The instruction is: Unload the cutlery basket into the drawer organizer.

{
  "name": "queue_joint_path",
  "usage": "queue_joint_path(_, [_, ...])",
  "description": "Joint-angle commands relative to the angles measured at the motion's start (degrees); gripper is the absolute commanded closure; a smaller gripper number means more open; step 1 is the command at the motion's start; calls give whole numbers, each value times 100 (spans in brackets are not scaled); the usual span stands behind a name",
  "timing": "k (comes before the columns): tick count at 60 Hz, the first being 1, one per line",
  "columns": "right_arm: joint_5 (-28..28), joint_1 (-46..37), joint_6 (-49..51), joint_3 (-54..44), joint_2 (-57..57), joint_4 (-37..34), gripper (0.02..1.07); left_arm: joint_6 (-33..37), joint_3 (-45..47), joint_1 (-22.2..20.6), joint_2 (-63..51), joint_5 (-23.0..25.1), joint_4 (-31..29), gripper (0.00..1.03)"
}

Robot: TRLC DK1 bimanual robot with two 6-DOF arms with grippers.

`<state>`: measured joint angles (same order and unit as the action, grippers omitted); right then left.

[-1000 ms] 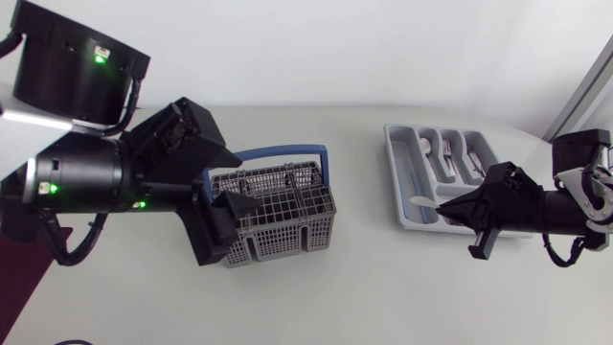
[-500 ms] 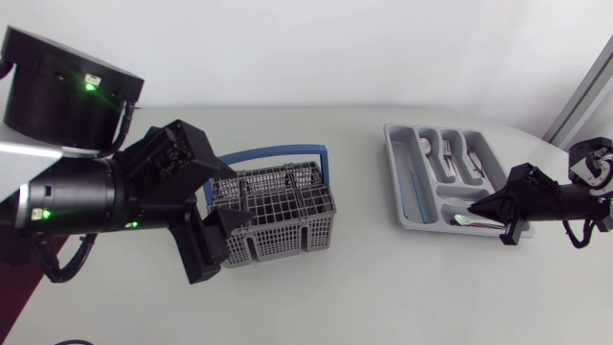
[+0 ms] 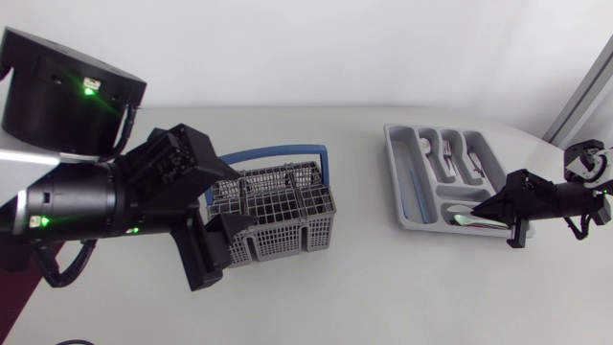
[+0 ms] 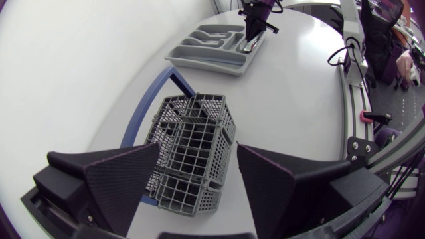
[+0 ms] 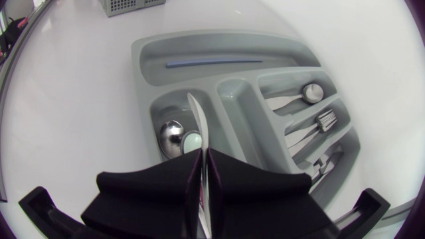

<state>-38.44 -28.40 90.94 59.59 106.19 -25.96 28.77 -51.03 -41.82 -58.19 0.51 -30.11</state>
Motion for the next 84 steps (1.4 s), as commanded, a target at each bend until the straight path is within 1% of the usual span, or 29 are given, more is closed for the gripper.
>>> queue_joint_path(1, [73,116,355,52,139,-85,101,84,137,-54,115,-51,5,5])
queue_joint_path(5, [152,168,399,70,174,-68,101,84,163,-89,133,-69,-4,5])
queue_joint_path(7, [240,195,390,70,218,-32,98,84,172,-107,142,-104,-4,5])
queue_joint_path(8, [266,204,390,79,235,-15,93,84,172,-133,150,-148,-4,5])
queue_joint_path(9, [266,204,381,88,253,-15,86,84,181,-151,159,-174,-4,5])
queue_joint_path(10, [266,204,381,88,262,-6,82,84,181,-159,168,-183,-4,5])
queue_joint_path(11, [266,204,381,88,270,12,75,84,181,-168,168,-183,-4,5])
queue_joint_path(14, [275,204,337,79,270,99,62,84,198,-168,194,-192,-4,5])
queue_joint_path(15, [275,195,337,70,270,99,61,84,198,-168,194,-192,-4,5])
queue_joint_path(16, [275,195,293,88,270,126,50,84,216,-168,203,-201,-4,5])
queue_joint_path(17, [275,195,284,88,262,126,45,84,216,-168,203,-201,-4,5])
queue_joint_path(19, [275,204,214,105,235,126,22,84,233,-168,212,-201,-4,5])
queue_joint_path(20, [275,204,188,105,218,126,9,84,242,-168,221,-210,-13,5])
queue_joint_path(21, [275,212,144,105,191,126,4,84,242,-168,221,-218,-13,5])
queue_joint_path(22, [275,212,91,105,156,117,6,84,251,-168,238,-236,-13,5])
queue_joint_path(32, [126,353,-612,-79,-459,108,6,84,383,-142,449,-333,-65,5])
queue_joint_path(40, [-32,705,-1104,-475,-1153,117,6,102,594,-72,625,-341,-118,5])
queue_joint_path(46, [-41,1039,-1632,-651,-1558,91,6,120,778,148,774,-341,-118,5])
queue_joint_path(51, [-182,1408,-2168,-809,-1900,117,6,155,980,333,871,-350,-101,5])
queue_joint_path(54, [-182,1671,-2431,-897,-2041,135,6,181,1147,526,898,-341,-39,5])
queue_joint_path(65, [-50,2656,-3715,-1196,-2419,785,7,181,1552,1080,898,-333,269,5])
queue_joint_path(71, [99,3157,-4207,-1248,-2445,1040,7,155,1666,1343,757,-324,427,5])
queue_joint_path(76, [310,3570,-4514,-1319,-2463,1286,7,146,1728,1414,678,-324,541,5])
queue_joint_path(81, [442,3974,-4884,-1345,-2507,1550,7,84,1719,1379,564,-289,752,5])
queue_joint_path(84, [565,4229,-5130,-1319,-2507,1664,7,-30,1657,1361,397,-166,866,5])
